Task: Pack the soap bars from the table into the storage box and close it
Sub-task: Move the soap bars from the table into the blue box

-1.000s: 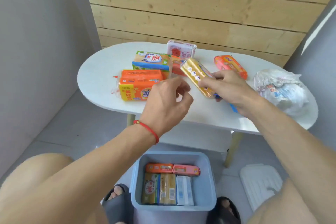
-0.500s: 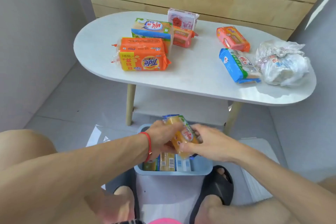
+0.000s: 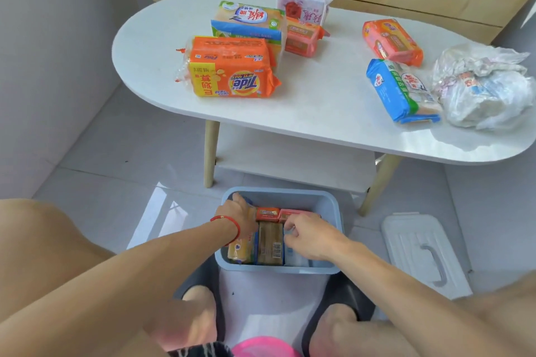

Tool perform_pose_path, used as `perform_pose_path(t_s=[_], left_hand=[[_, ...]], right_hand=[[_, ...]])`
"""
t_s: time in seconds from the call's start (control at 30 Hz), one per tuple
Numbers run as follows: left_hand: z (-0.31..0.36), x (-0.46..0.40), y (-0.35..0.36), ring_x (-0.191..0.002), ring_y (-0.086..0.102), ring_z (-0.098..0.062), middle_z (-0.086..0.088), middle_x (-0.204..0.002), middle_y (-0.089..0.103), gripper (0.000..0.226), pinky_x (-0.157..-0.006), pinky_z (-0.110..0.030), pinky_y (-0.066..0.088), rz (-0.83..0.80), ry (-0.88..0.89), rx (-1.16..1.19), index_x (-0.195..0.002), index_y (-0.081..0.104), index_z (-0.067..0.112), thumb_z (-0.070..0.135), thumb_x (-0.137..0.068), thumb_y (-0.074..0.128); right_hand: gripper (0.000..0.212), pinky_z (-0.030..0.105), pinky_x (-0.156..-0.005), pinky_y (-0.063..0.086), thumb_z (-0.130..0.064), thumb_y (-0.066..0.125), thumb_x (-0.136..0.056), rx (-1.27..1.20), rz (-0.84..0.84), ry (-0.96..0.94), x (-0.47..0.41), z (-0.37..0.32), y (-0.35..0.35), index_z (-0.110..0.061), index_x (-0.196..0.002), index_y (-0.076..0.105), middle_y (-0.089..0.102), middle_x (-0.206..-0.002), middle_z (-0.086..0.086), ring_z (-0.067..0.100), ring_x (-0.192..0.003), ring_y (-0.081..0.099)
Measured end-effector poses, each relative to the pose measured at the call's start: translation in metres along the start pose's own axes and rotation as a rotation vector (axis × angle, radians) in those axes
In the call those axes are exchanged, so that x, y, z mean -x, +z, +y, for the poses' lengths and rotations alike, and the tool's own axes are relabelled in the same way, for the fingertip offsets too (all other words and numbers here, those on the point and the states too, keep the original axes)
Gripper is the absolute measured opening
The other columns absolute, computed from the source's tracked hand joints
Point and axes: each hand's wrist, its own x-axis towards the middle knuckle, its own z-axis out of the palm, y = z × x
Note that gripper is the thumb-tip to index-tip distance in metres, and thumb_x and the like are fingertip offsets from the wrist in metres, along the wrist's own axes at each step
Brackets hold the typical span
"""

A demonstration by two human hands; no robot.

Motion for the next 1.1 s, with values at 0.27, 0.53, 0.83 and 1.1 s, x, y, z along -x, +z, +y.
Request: perform_pose_path(t_s=[0.27,0.53,0.83,1.1], left_hand=[[0.004,-0.011,0.01,-0.087,0.068,-0.026,-0.008,-0.104,0.061,0.043,-0.063,-0.036,0.063,-0.098,0.042,0.086,-0.129,0.041,0.021,0.032,-0.093,0.061],[0.053,-0.003,0.036,-0.101,0.065,-0.029,-0.01,-0.108,0.067,0.036,-0.085,-0.033,0.05,-0.14,0.16,0.314,-0.114,0.06,0.011,0.04,-0.093,0.06],[0.017,-0.018,0.04,-0.102,0.061,-0.032,-0.012,-0.107,0.069,0.033,-0.09,-0.045,0.053,0.192,0.337,-0.313,-0.119,0.054,0.014,0.022,-0.087,0.055],[-0.05,-0.024,0.045,-0.147,0.024,-0.032,-0.015,-0.155,0.038,0.053,-0.126,-0.052,0.002,0.275,0.487,-0.899,-0.146,0.046,0.012,0.031,-0.097,0.039]], right_hand=[[0.038,0.034,-0.093,0.052,-0.034,0.057,-0.097,-0.083,-0.014,0.064,-0.014,0.013,0.017,-0.021,-0.132,0.063,0.068,-0.127,0.002,0.021,-0.111,0.063],[0.093,0.044,-0.1,0.05,-0.071,0.067,-0.076,-0.031,0.187,0.252,-0.022,0.007,0.052,-0.011,-0.144,0.044,0.053,-0.139,0.013,0.037,-0.126,0.056],[0.051,0.033,-0.097,0.049,-0.012,0.07,-0.088,0.267,0.095,0.332,-0.056,0.042,0.034,-0.014,-0.136,0.054,0.059,-0.135,0.007,0.03,-0.124,0.057],[0.039,0.034,-0.098,0.051,0.0,0.057,-0.098,0.311,0.165,0.467,-0.079,0.045,0.057,-0.005,-0.136,0.057,0.06,-0.138,0.012,0.028,-0.127,0.059]])
